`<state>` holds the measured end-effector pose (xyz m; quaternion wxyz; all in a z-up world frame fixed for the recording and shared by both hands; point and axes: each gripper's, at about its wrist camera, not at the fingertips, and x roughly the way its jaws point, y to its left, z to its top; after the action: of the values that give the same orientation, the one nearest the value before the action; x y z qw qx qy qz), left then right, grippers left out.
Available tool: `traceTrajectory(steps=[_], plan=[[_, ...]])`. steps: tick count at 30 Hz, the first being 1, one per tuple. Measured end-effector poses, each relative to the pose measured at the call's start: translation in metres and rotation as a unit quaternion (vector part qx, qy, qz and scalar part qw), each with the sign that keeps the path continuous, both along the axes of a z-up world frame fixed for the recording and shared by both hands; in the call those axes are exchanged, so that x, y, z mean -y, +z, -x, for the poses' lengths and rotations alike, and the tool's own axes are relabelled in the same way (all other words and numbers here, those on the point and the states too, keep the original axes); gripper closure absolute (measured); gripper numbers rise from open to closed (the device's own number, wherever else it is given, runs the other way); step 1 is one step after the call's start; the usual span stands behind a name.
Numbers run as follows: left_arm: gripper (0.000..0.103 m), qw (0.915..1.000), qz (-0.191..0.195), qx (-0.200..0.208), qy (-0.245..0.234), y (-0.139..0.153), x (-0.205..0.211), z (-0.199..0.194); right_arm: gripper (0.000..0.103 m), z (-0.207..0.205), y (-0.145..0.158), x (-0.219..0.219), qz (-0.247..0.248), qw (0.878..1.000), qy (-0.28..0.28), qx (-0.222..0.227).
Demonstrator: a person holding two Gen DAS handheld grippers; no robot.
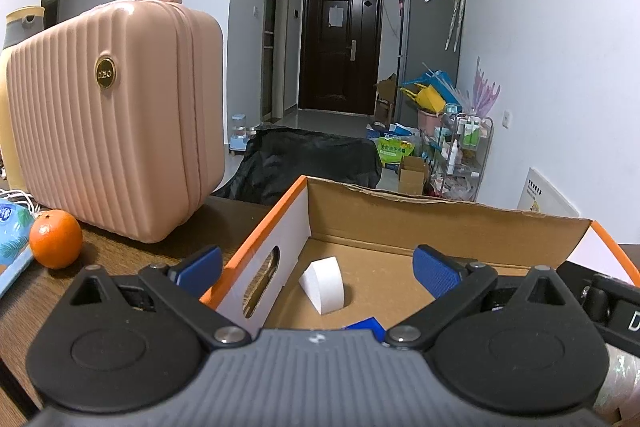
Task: Organize soft objects
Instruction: 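Withdraw both tools from the box back toward the remaining soft items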
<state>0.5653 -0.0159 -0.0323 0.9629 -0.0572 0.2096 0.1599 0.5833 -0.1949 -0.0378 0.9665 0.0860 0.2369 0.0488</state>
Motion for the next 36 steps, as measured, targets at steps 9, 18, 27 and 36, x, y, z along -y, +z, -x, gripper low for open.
traceTrajectory(steps=[9, 18, 27, 36], plan=[[0.0, 0.9999, -0.002, 0.005, -0.008, 0.003, -0.003, 0.014, 0.0, 0.014, 0.004, 0.001, 0.006, 1.0, -0.002, 0.017], [0.0, 0.9996, -0.013, 0.018, -0.014, 0.006, 0.0, 0.038, 0.0, 0.039, 0.014, 0.001, 0.02, 0.999, 0.005, 0.035], [0.0, 0.9993, -0.023, 0.018, -0.022, 0.006, 0.0, 0.064, 0.0, 0.073, 0.018, -0.002, 0.025, 0.999, 0.017, 0.046], [0.0, 0.9989, -0.031, -0.023, -0.029, -0.007, -0.007, 0.081, 0.0, 0.108, 0.022, 0.006, 0.018, 0.998, 0.012, 0.059]])
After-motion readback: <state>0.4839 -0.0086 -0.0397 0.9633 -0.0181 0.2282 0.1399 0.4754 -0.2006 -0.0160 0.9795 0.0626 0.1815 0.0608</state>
